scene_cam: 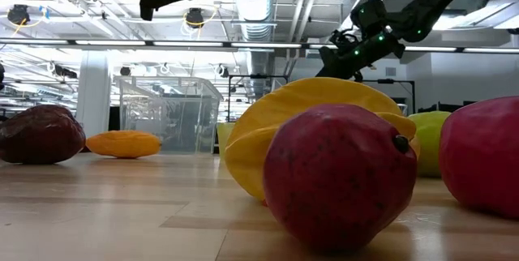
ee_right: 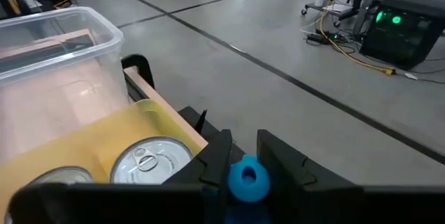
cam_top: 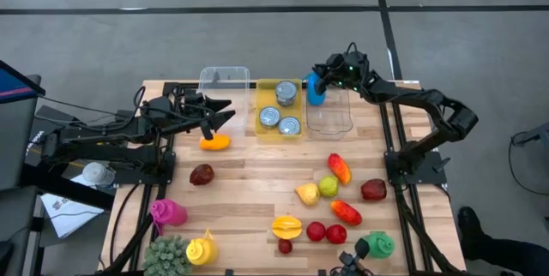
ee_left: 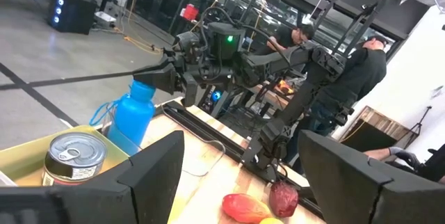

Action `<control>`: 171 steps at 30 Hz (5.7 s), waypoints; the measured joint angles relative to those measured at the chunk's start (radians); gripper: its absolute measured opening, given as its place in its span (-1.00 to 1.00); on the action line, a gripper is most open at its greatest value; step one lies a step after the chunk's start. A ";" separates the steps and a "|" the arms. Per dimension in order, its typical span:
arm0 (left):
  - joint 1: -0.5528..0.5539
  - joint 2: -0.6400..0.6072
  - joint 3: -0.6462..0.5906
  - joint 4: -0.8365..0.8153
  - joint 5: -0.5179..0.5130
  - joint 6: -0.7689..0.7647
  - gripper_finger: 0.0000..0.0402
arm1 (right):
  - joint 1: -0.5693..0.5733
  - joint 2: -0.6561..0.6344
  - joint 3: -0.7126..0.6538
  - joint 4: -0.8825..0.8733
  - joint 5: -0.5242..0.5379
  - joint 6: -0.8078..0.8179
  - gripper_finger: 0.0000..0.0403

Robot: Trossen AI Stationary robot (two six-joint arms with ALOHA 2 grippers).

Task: Pick & Place Food Item
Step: Put the blue tumbler into the transparent bin, then put the green tumbler into the transparent bin

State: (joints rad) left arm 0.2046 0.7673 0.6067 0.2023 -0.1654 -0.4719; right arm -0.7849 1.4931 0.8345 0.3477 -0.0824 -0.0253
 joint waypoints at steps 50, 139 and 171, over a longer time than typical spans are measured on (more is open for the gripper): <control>0.000 0.000 0.000 0.000 0.004 -0.003 0.36 | 0.933 -0.545 0.285 -1.762 -0.185 1.207 0.32; 0.000 0.000 0.000 -0.028 -0.022 0.000 0.36 | 1.856 0.000 0.570 -1.636 0.080 1.646 0.29; 0.000 0.000 0.000 -0.046 -0.026 -0.004 0.36 | 1.849 0.000 0.569 -1.622 0.136 1.596 0.23</control>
State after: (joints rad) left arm 0.2047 0.7677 0.6067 0.1566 -0.1915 -0.4759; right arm 1.0637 1.4929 1.4033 -1.2741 0.0532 1.5711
